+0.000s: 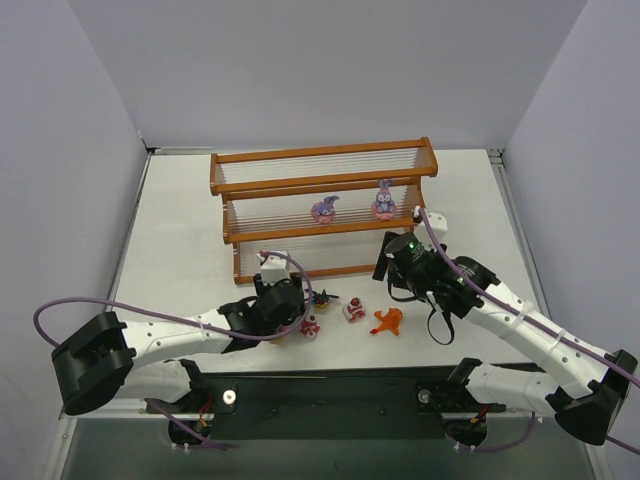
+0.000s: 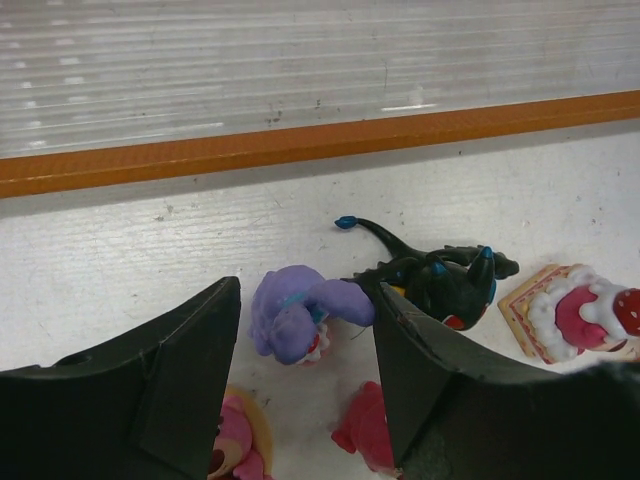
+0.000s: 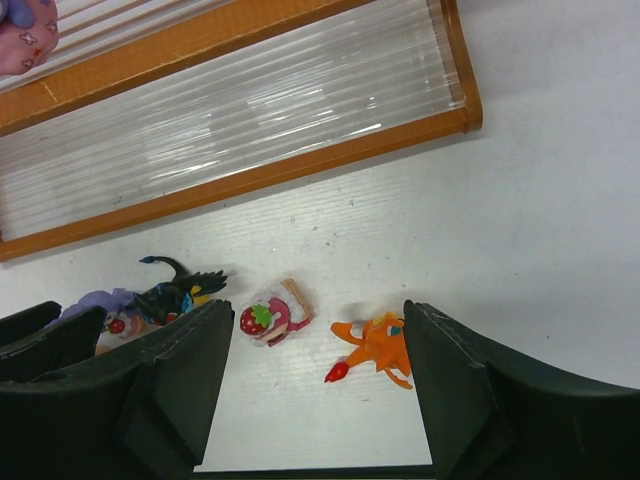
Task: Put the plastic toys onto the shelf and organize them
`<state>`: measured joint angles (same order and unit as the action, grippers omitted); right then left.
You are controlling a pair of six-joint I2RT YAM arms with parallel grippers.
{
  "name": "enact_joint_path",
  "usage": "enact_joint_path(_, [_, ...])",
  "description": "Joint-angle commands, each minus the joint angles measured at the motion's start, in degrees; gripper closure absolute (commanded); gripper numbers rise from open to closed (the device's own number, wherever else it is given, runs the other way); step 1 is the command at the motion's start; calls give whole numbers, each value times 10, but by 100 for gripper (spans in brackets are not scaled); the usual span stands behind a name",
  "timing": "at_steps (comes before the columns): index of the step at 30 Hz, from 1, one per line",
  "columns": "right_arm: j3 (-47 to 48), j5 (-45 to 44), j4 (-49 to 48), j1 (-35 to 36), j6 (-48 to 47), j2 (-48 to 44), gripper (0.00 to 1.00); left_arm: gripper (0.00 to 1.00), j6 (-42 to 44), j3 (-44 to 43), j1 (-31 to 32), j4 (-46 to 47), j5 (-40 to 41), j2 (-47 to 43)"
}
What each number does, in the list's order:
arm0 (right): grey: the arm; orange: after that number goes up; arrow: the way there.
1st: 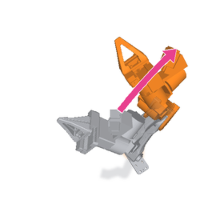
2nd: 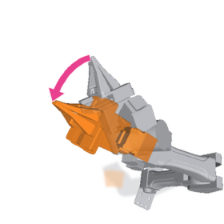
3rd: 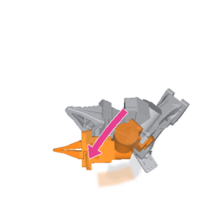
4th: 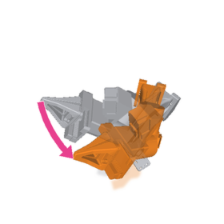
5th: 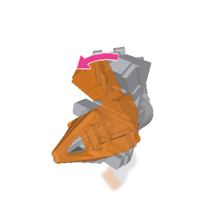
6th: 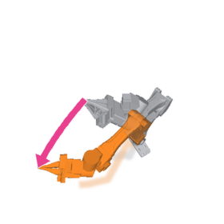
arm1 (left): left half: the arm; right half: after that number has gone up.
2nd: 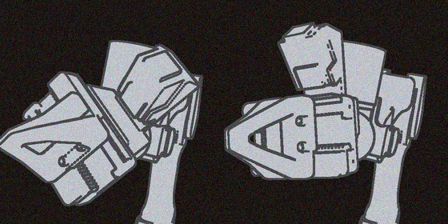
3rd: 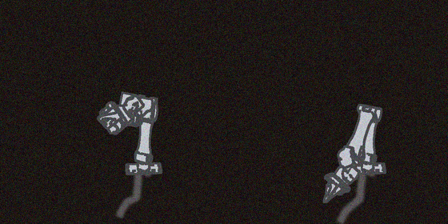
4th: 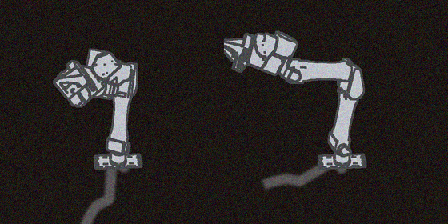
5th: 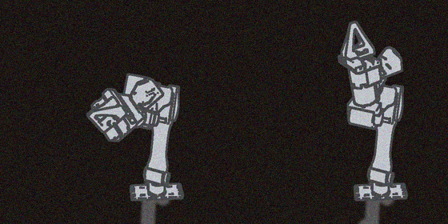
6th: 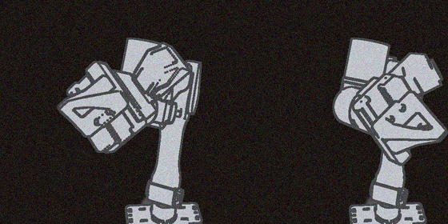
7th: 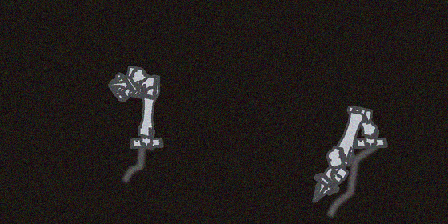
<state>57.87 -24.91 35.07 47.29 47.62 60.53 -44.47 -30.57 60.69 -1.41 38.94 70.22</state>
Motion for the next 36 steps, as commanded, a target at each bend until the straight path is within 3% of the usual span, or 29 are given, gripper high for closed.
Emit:
enact_joint_path(1, [21,4,28,-16,-18,-2,31,35,-5,-5,3,58,29,25])
enact_joint_path(13, [14,16,33,-35,-38,-19,31,48,-25,5,26,71,66,53])
enact_joint_path(24, [15,13,34,-42,-45,-26,31,94,-35,-15,34,15,100,34])
enact_joint_path(26, [13,11,34,-44,-44,-30,31,99,-24,-19,34,-11,100,20])
enact_joint_path(36, [2,-6,33,-52,-31,-44,31,100,167,-34,27,-25,20,-176])
